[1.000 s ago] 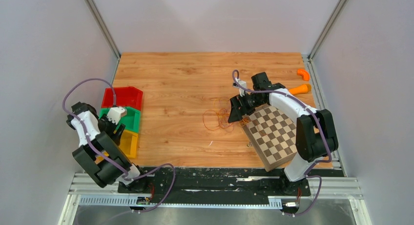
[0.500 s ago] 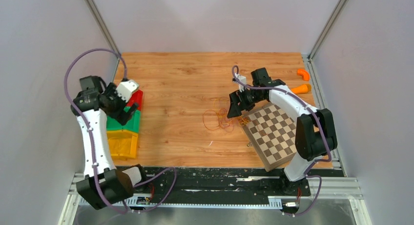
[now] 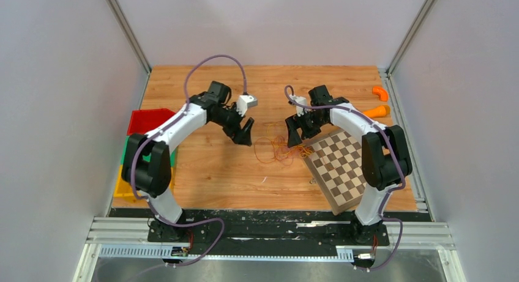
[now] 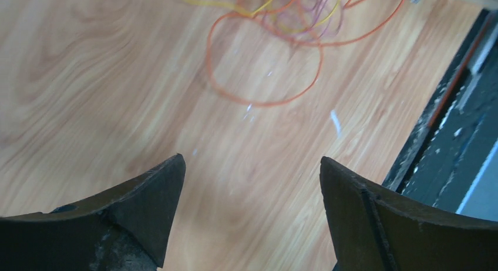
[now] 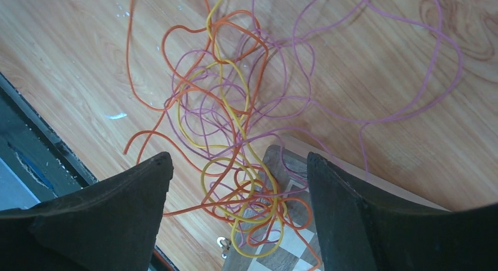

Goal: Untangle the cables

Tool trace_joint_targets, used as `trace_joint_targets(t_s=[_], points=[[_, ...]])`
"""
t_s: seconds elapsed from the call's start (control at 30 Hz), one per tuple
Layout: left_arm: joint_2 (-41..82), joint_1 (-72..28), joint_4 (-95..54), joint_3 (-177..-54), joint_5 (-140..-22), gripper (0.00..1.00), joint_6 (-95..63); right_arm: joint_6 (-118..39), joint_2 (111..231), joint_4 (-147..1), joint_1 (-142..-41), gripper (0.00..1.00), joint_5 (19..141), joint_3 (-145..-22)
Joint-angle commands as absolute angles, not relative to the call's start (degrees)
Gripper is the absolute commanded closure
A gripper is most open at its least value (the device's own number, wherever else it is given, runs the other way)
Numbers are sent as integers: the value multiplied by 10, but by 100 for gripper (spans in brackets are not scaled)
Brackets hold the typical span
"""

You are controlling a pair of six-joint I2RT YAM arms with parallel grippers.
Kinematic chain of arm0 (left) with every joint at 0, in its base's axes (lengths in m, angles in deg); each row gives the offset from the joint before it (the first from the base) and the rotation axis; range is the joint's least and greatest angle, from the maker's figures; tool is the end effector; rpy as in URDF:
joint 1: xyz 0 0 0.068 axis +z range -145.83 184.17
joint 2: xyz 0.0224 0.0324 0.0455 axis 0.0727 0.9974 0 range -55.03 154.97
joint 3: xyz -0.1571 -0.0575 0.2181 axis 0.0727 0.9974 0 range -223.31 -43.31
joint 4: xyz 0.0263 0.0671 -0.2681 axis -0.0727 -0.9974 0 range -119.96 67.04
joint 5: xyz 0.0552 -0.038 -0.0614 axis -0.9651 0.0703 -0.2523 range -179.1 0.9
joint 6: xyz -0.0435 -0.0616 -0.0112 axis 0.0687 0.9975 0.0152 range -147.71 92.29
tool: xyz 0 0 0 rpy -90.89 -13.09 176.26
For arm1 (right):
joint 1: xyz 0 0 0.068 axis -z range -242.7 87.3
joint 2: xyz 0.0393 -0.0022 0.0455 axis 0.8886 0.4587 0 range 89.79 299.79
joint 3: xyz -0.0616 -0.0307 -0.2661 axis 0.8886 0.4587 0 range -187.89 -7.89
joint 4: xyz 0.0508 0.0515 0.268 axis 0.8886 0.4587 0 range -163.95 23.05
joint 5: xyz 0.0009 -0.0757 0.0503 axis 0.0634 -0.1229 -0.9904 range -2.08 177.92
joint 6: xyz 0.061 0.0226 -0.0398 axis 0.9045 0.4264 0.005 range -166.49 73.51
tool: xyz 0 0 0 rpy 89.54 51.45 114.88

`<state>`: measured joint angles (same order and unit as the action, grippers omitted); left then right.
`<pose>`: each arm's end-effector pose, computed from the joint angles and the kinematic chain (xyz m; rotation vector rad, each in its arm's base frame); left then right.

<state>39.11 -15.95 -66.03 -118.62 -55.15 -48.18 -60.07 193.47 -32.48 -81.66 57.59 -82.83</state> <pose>0.3321 -0.1599 0.2385 1.0666 2.3229 -0.7761 0.3540 0.1561 0.1765 -0.8876 2.5810 0.7604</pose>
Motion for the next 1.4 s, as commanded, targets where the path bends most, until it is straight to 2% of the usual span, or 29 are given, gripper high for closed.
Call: trace_joint_targets(t_s=[0.0,0.13,0.37,0.5,0.57,0.6,0.67,0.7,0.77,0.9,1.07,1.2,1.37], points=[[448,-193,-510,-1211,-447,13,-361,-619,1949,-325,-814,21,587,-823],[488,-200,-394,-1181,-455,25,-290,-615,1962,-325,-814,30,560,-822],[589,-202,-443,-1227,-504,33,-312,-616,1951,-325,-805,30,539,-826],[634,-204,-469,-1241,-496,44,-302,-608,1970,-328,-805,30,520,-838],[640,-204,-471,-1236,-483,57,-289,-604,1982,-333,-805,30,510,-843],[639,-205,-472,-1232,-480,61,-287,-602,1989,-337,-805,30,509,-846],[627,-206,-485,-1224,-472,74,-294,-601,1999,-345,-805,30,508,-850],[611,-205,-509,-1225,-470,86,-300,-599,2002,-350,-805,30,507,-851],[573,-204,-552,-1233,-470,99,-317,-593,2010,-364,-806,31,503,-848],[451,-185,-606,-1251,-472,100,-319,-583,2025,-409,-819,38,516,-826],[308,-115,-630,-1294,-493,100,-237,-589,2041,-427,-836,50,544,-817],[269,-61,-674,-1400,-472,100,-207,-598,2043,-435,-847,58,568,-814],[253,40,-648,-1522,-447,100,-149,-612,2042,-440,-849,60,590,-800]])
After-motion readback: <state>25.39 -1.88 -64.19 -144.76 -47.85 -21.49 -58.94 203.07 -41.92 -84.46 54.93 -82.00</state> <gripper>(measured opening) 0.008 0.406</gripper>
